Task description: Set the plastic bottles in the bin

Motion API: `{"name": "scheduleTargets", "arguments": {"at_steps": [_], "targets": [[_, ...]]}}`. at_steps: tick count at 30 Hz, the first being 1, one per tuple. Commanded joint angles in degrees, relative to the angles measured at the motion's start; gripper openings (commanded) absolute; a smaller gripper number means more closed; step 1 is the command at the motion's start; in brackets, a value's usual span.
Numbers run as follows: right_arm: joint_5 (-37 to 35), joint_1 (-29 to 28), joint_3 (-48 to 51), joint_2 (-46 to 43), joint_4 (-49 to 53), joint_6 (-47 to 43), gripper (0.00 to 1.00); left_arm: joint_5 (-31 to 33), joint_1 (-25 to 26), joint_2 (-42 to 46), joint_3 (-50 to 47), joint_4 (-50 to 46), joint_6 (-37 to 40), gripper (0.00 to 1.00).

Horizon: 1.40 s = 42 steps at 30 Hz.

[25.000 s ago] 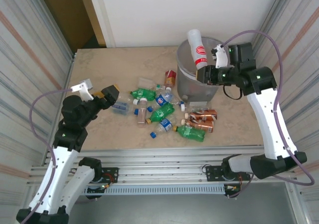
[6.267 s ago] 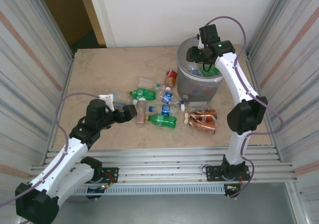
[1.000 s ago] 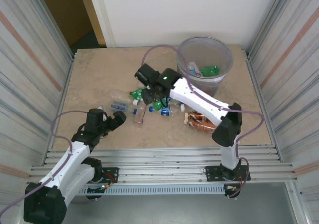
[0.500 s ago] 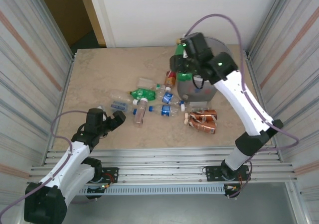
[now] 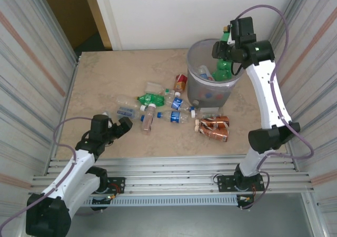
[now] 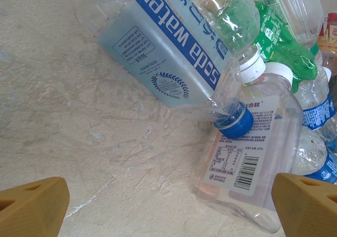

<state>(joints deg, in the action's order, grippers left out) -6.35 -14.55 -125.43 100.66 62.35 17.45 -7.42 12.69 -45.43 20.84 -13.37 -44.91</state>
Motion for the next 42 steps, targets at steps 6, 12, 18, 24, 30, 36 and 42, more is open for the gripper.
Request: {"name": "scheduleTargets", "arguments": {"at_steps": [6, 12, 18, 24, 30, 36, 42], "targets": [[-0.45, 0.04, -8.12, 10.53, 4.24, -3.98, 0.37, 0.26, -0.59, -0.44, -0.91, 1.33, 0.14, 0.99], [-3.58, -0.77, -8.37, 15.07, 6.76, -4.68, 0.43, -0.29, -0.56, -0.35, -0.72, 0.94, 0.17, 0.99], [-6.30, -2.40, -8.39, 17.85, 8.62, -5.45, 0.57, -0.31, -0.65, -0.49, -0.32, 1.07, 0.43, 0.99], [-7.34, -3.03, -7.98, 17.80, 9.20, -5.55, 0.68, -0.48, -0.65, -0.60, -0.27, 0.92, 0.43, 0.99], [-8.69, -3.29, -6.37, 16.04, 9.26, -5.50, 0.72, -0.43, -0.65, -0.97, -0.23, 1.37, 0.50, 0.99], [-10.42, -3.80, -3.03, 13.04, 8.52, -5.15, 0.72, -0.58, -0.66, -1.59, -0.09, 1.62, 0.79, 0.99], [-11.49, -4.57, -1.23, 9.66, 7.63, -4.28, 0.72, -0.67, -0.73, -1.72, 0.11, 1.76, 1.39, 0.99]]}}
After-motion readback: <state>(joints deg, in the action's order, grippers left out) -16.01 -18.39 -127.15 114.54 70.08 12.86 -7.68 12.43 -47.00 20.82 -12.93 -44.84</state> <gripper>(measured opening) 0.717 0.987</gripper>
